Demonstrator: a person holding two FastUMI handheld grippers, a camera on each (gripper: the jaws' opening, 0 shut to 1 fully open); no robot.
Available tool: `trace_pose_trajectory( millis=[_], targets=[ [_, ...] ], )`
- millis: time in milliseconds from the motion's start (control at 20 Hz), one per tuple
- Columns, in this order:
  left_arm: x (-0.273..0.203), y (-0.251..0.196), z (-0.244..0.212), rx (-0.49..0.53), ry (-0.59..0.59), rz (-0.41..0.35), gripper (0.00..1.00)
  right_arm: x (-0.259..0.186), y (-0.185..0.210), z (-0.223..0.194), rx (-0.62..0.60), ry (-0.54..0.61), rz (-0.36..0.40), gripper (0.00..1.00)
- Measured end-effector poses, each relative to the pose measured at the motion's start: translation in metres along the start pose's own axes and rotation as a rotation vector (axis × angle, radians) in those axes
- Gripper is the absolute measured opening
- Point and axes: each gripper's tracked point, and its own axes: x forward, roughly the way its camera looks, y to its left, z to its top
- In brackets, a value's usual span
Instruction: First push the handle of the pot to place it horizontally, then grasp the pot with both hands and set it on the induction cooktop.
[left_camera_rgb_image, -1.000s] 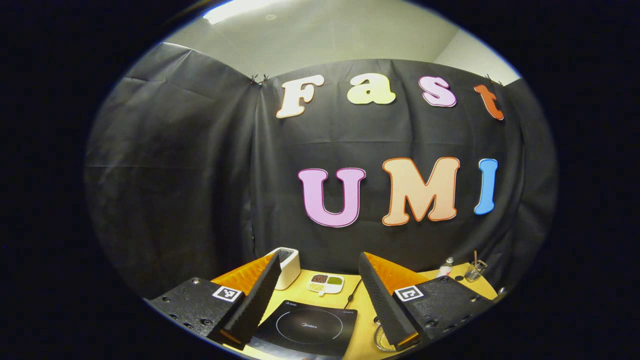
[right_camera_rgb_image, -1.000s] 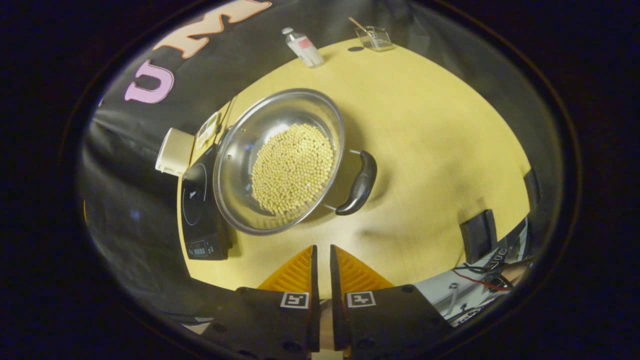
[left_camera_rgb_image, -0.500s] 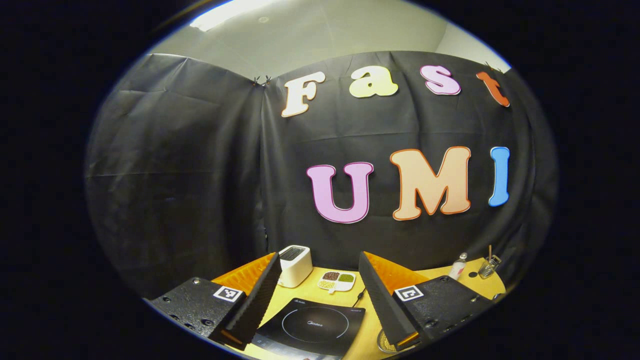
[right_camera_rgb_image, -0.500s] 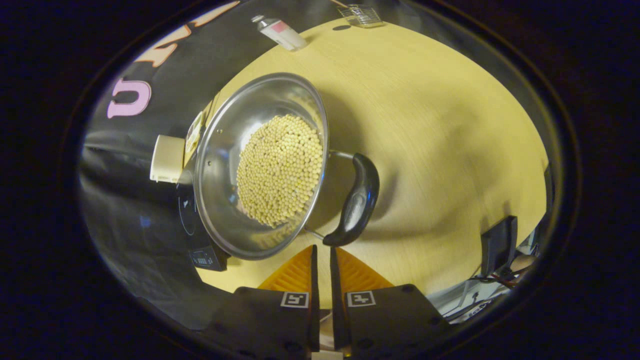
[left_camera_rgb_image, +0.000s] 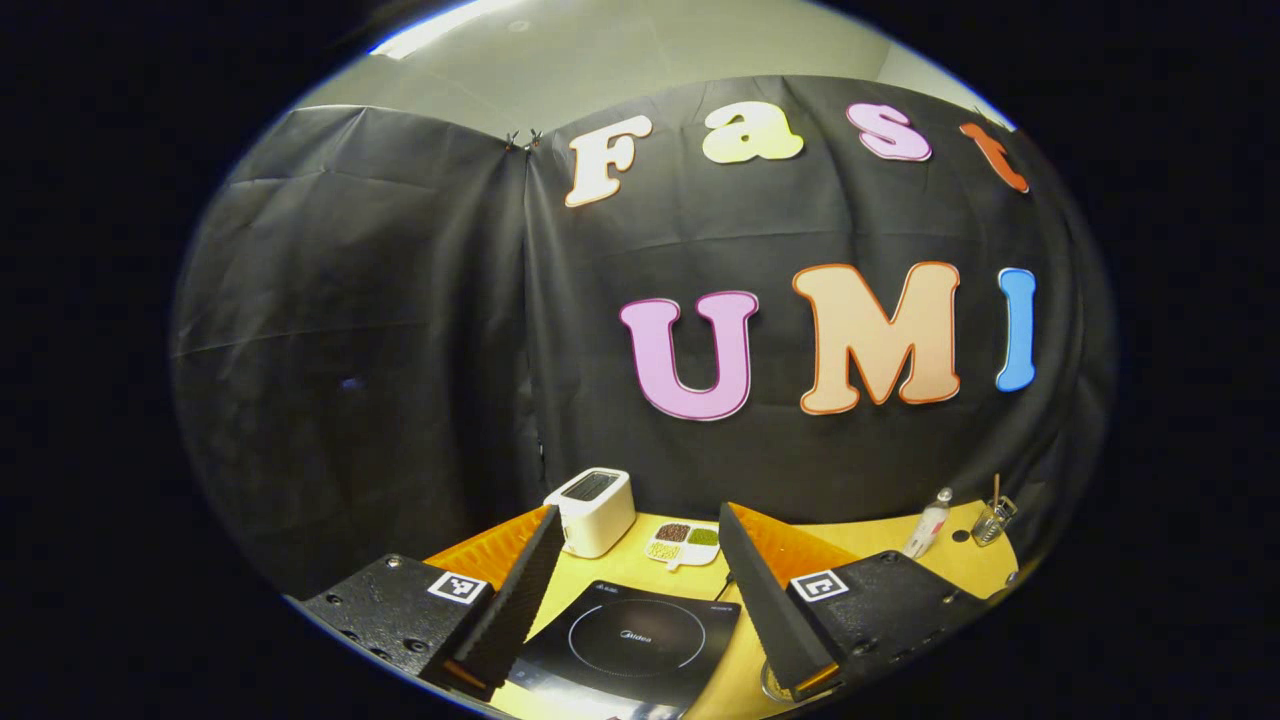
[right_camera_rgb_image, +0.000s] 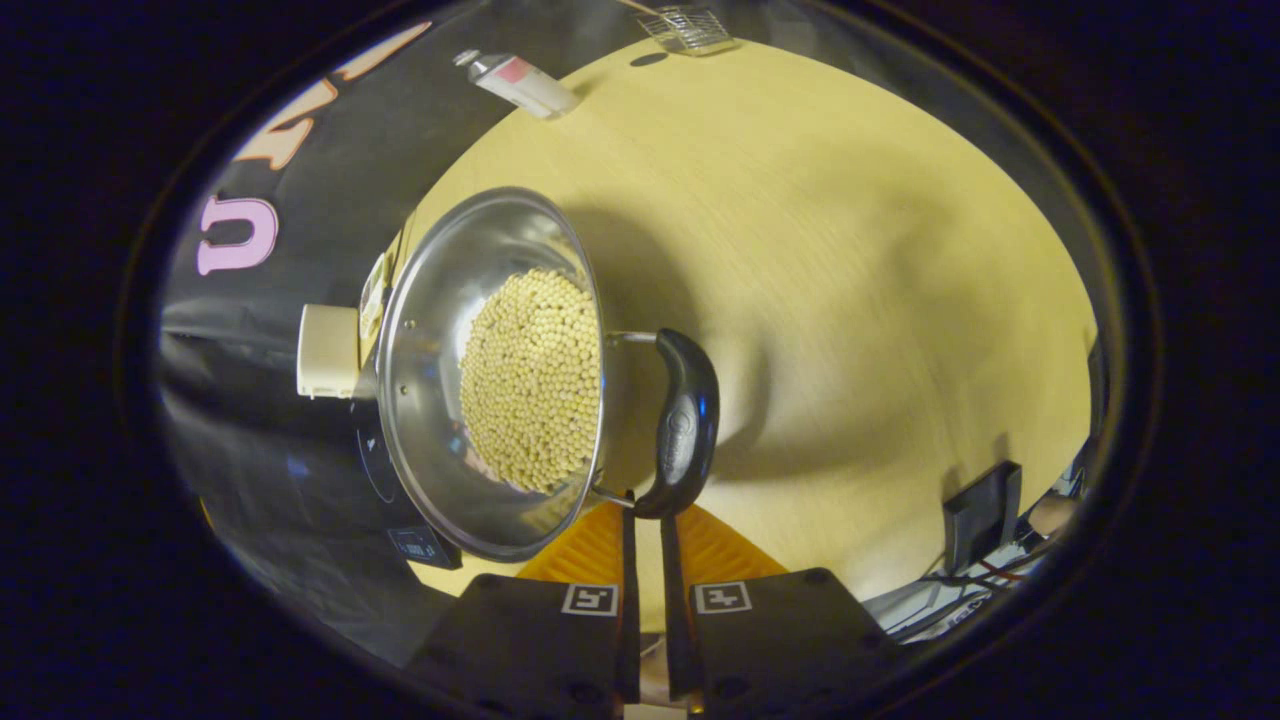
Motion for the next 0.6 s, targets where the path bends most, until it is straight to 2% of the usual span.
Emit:
trace_pose_trajectory(
  millis=[350,600],
  targets=[
    [0.005,0.005,-0.023,0.028,0.074,0.024,0.94,-0.002,-0.005,0.025,0.026,-0.011,-0.006,0.13],
    [0.006,0.01,-0.037,0.043,0.114,0.044,0.94,0.004,-0.009,0.04,0.0,-0.013,-0.025,0.14]
  ],
)
